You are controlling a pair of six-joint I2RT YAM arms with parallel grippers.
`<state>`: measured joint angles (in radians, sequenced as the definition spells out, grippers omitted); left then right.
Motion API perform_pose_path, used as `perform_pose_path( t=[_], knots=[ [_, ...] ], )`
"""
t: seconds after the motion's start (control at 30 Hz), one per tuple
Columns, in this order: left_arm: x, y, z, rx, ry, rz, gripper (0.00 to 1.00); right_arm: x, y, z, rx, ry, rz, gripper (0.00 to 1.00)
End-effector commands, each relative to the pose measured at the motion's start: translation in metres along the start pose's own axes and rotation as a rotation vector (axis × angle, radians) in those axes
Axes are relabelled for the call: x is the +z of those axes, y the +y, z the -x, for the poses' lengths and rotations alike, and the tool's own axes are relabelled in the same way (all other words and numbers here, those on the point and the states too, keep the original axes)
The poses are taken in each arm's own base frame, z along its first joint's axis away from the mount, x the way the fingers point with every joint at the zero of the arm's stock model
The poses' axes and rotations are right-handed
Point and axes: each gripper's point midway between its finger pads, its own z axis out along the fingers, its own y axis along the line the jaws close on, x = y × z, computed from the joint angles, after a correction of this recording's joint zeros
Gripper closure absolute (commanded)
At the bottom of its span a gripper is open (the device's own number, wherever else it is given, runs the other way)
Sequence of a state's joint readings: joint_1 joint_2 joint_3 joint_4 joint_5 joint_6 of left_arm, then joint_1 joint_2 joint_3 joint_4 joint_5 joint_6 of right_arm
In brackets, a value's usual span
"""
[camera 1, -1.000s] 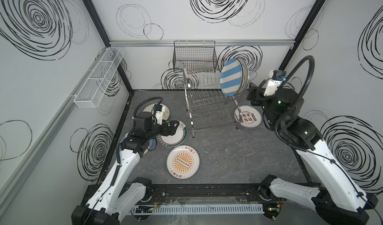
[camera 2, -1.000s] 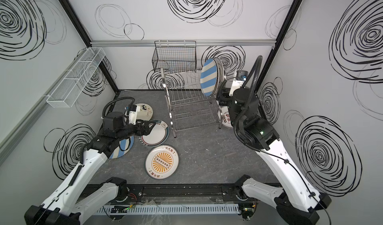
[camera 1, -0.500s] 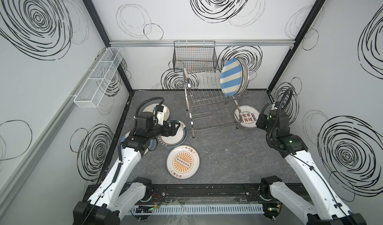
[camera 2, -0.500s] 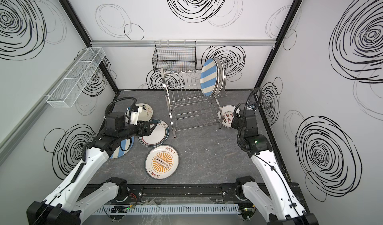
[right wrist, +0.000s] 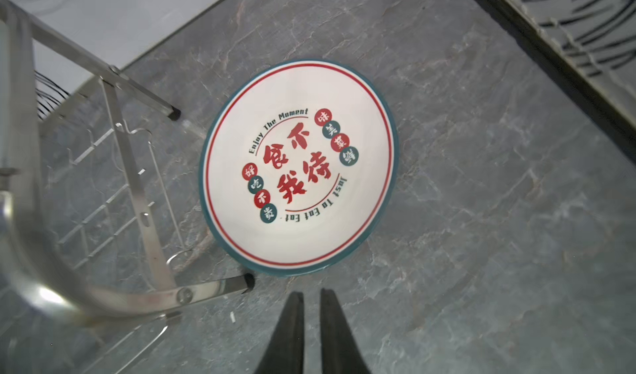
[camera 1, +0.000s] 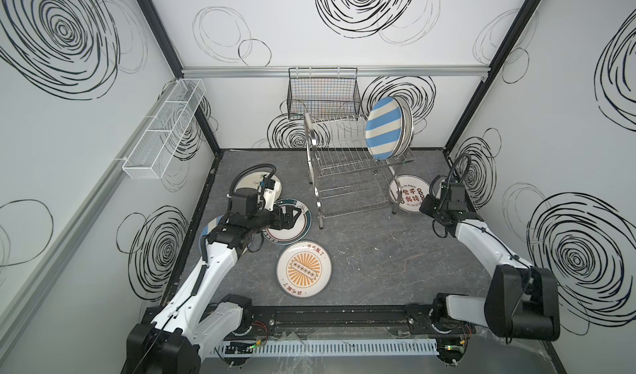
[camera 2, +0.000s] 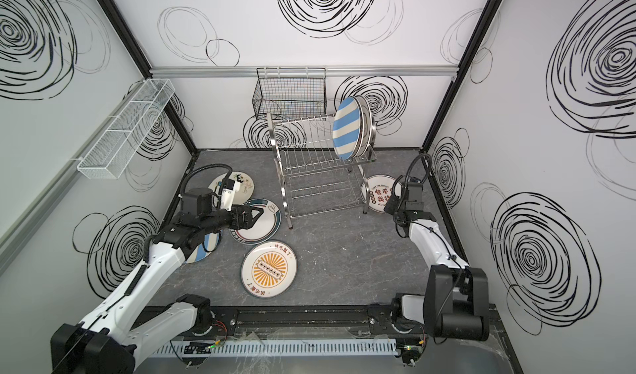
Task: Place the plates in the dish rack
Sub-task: 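Move the right gripper over the red-lettered plate beside the rack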
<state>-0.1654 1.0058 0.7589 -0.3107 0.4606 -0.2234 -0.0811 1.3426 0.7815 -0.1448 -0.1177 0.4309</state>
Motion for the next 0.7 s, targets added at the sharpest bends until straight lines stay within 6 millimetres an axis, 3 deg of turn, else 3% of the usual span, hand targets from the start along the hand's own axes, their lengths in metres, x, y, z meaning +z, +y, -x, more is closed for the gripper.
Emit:
perform_pose_path(
  t=[0.0, 0.13, 0.23, 0.67],
  knots=[
    [0.001, -0.002, 0.010, 0.040, -0.041, -0.021, 0.04, 0.015, 0.009, 0.021, 0.000, -0.012, 0.027, 0.99],
    [0.002, -0.001, 0.009, 0.039, -0.038, -0.020, 0.04, 0.048, 0.007, 0.009, 0.002, 0.092, 0.025, 1.00],
    [0.001, 0.000, 0.007, 0.044, -0.036, -0.012, 0.04, 0.063, 0.007, -0.002, -0.002, 0.147, 0.030, 1.00],
    [0.001, 0.000, 0.005, 0.037, -0.036, -0.018, 0.04, 0.067, -0.012, -0.038, 0.019, 0.200, 0.001, 1.00]
  ],
)
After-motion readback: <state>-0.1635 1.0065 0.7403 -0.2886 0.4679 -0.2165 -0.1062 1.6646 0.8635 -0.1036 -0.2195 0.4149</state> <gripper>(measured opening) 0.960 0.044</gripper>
